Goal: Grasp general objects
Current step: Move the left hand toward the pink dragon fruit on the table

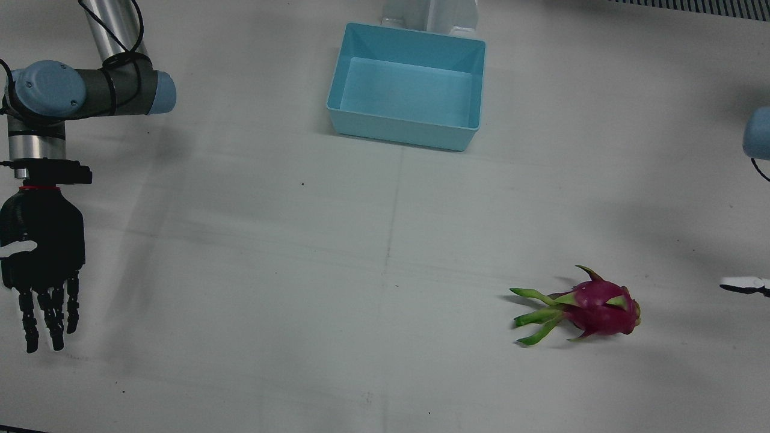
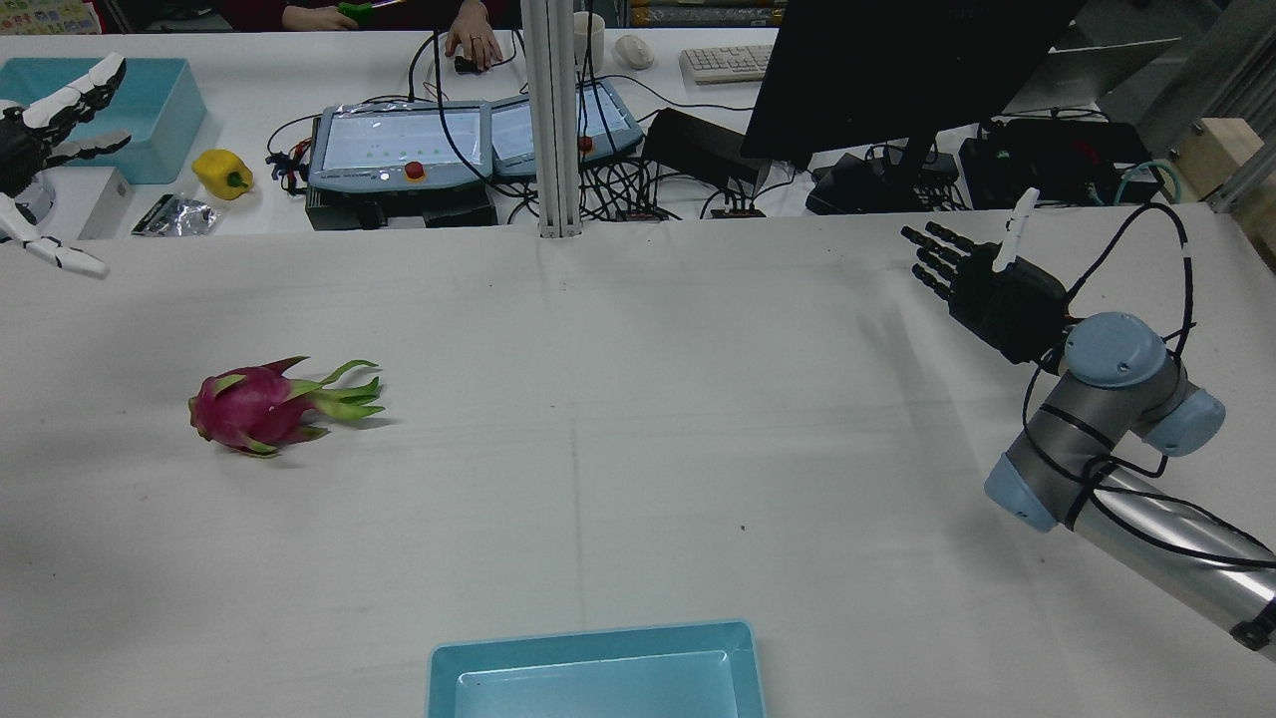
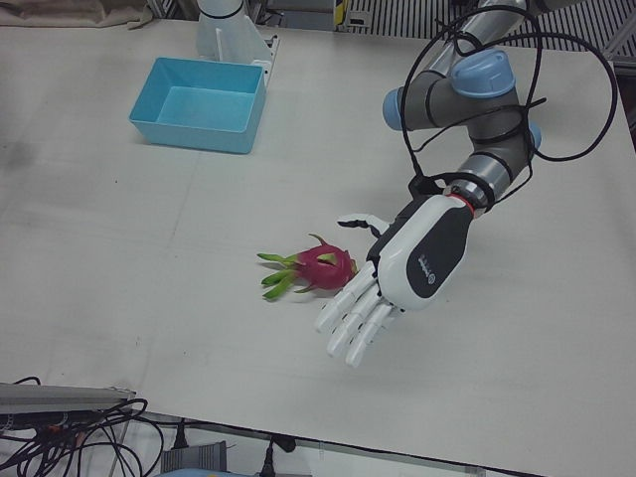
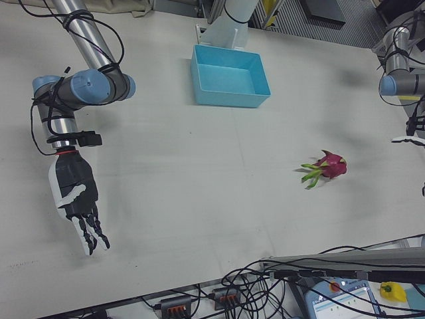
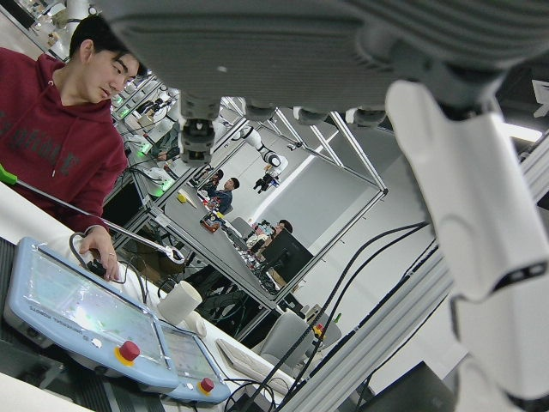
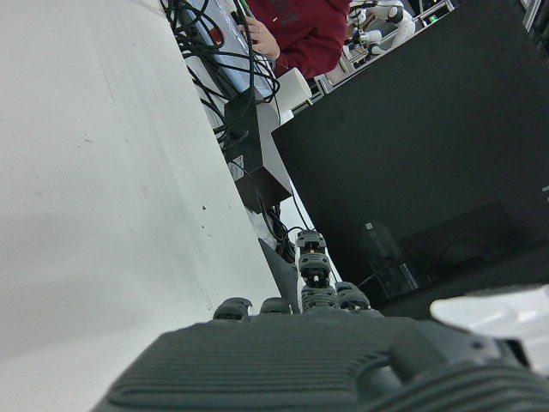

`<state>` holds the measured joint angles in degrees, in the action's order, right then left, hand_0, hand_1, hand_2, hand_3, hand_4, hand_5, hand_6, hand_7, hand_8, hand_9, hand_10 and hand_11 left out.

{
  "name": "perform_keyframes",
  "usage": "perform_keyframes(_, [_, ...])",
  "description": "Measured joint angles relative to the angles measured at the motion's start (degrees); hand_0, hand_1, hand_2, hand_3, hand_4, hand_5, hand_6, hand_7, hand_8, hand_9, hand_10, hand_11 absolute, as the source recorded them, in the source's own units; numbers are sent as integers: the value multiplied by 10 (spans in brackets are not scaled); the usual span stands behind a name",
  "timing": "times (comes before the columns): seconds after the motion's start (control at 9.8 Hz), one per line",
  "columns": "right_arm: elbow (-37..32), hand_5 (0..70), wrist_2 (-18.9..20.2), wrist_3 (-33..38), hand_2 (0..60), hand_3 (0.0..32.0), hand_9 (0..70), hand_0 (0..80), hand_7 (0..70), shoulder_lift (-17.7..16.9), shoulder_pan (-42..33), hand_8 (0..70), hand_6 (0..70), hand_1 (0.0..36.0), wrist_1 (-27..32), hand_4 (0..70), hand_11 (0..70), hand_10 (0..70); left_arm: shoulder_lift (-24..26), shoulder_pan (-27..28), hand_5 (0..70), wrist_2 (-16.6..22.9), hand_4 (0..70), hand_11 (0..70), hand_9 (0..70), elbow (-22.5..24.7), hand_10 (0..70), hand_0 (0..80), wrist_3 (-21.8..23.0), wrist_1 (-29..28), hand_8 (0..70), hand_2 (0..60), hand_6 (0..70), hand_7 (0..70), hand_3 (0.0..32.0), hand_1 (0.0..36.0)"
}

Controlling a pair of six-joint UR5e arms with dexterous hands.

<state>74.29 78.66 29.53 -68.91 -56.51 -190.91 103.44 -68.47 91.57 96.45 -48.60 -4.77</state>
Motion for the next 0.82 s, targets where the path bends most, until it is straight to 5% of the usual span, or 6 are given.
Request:
perform_keyframes(0.2, [0, 0, 0, 0, 0, 0, 0, 0, 0, 0, 0, 0, 0, 0, 0, 0, 0, 0, -64, -1, 0, 21, 0, 0, 0, 66, 0, 545, -59, 21, 0, 1, 0, 0, 256, 196])
perform_keyframes(0.31, [0, 0, 0, 0, 0, 0, 0, 0, 0, 0, 0, 0, 0, 0, 0, 0, 0, 0, -81, -1, 0, 40, 0, 0, 0, 82, 0, 532, -103, 55, 0, 25, 0, 0, 268, 194])
perform_keyframes(0.51, [0, 0, 0, 0, 0, 0, 0, 0, 0, 0, 0, 0, 0, 0, 0, 0, 0, 0, -91, 2, 0, 73, 0, 0, 0, 121, 0, 537, -199, 154, 0, 204, 0, 0, 274, 250])
perform_keyframes(0.82, [0, 0, 0, 0, 0, 0, 0, 0, 0, 0, 0, 0, 0, 0, 0, 0, 0, 0, -78, 17, 0, 110, 0, 0, 0, 167, 0, 571, -248, 280, 0, 246, 0, 0, 244, 295])
